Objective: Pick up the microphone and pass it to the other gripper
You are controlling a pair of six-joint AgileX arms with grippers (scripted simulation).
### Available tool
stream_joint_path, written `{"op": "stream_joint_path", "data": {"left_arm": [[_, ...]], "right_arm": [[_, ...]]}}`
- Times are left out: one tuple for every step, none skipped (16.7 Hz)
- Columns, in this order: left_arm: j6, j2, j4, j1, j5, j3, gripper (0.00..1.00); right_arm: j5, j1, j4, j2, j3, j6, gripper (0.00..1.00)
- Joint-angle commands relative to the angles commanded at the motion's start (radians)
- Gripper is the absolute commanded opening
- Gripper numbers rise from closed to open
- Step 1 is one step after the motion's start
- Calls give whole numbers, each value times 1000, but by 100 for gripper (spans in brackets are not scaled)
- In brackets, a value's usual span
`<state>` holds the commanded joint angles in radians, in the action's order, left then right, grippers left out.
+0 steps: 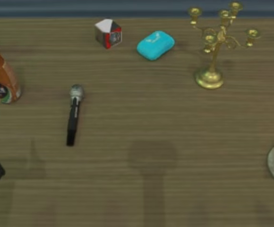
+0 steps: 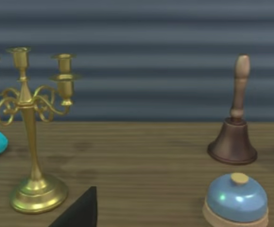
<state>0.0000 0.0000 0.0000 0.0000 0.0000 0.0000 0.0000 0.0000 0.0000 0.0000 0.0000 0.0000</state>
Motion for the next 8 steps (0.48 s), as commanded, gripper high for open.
{"op": "stream_joint_path", "data": {"left_arm": [[0,0,0,0,0,0,100],[0,0,0,0,0,0,100],[-2,10,-7,-3,0,10,100],[-7,30,-20,-8,1,31,100],[-14,61,-40,-15,1,62,100],[-22,103,-66,-24,0,103,100],[-32,156,-98,-34,0,155,100],[-44,219,-135,-45,-1,214,100]], "right_arm": [[0,0,0,0,0,0,100],[0,0,0,0,0,0,100],[0,0,0,0,0,0,100],[0,0,0,0,0,0,100],[0,0,0,0,0,0,100],[0,0,0,0,0,0,100],[0,0,0,0,0,0,100],[0,0,0,0,0,0,100]]}}
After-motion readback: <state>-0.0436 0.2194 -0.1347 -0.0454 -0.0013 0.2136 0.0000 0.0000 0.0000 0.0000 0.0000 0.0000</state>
